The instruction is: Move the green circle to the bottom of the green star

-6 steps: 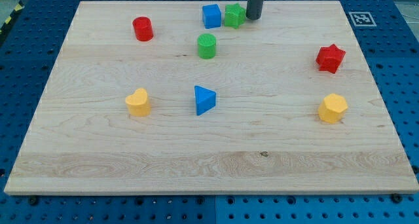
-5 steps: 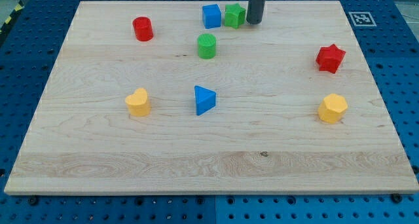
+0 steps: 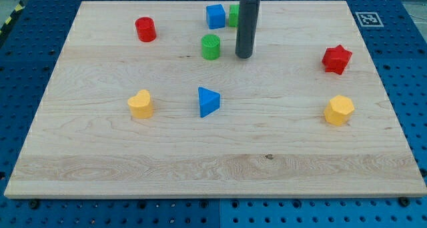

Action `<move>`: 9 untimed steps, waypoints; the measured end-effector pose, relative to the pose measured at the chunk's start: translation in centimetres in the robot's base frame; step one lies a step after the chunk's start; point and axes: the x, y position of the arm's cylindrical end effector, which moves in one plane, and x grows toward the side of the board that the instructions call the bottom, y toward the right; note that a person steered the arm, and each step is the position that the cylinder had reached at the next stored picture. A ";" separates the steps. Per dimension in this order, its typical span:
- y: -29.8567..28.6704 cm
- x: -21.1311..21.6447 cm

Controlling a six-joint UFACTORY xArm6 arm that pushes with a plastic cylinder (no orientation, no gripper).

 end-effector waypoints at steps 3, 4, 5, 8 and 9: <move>-5.8 3.1; -10.0 3.1; -12.6 3.1; -6.8 -0.1; -6.1 -0.2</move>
